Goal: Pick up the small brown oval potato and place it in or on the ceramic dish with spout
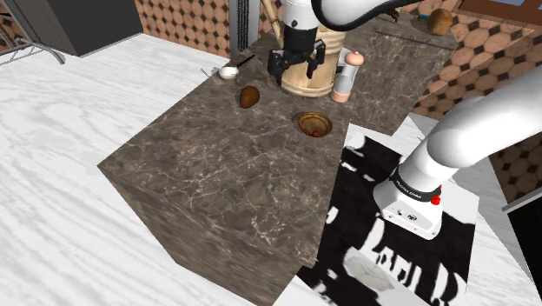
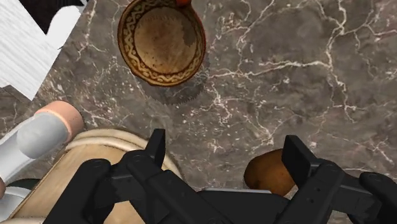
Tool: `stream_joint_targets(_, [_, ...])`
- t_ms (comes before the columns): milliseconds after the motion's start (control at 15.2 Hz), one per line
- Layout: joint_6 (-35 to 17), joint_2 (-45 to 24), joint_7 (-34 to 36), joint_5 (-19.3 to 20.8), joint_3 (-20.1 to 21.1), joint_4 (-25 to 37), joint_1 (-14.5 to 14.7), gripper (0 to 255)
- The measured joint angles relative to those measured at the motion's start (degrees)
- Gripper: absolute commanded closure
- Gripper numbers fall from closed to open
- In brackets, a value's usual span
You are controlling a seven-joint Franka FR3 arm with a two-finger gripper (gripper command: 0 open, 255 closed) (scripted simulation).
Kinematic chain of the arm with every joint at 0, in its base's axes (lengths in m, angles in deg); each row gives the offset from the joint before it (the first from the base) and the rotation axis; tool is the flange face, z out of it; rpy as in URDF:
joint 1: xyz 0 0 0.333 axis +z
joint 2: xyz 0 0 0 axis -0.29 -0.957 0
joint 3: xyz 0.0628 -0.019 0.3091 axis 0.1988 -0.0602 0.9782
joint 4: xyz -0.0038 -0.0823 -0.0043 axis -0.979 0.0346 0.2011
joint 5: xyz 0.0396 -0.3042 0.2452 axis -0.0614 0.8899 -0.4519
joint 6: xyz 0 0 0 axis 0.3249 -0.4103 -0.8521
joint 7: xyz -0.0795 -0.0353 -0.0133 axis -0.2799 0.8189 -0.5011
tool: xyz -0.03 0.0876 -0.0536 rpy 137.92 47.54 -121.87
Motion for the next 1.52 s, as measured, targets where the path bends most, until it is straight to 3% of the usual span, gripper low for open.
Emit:
stream_joint_targets(264, [-4.08,-9.45,14.73,5.08,5.12,4.07,-3.61,0])
stream_joint_targets(462, [-5.91,-18.72,27.24,11.49,8.18,9.03,-5.45,0])
stream_joint_targets(660, [-5.15,-26.88,38.41,17.78,8.67,14.97,-5.51,0])
stream_joint_targets(924, [-3.15,-38.07,51.67,25.43,6.61,24.26,-2.94,0])
stream_joint_targets(1122, [-3.59,-41.96,56.17,27.98,4.97,26.69,-1.94,0])
stream_joint_targets(1518, [-6.77,-44.27,58.01,30.14,3.76,25.34,-1.93,0])
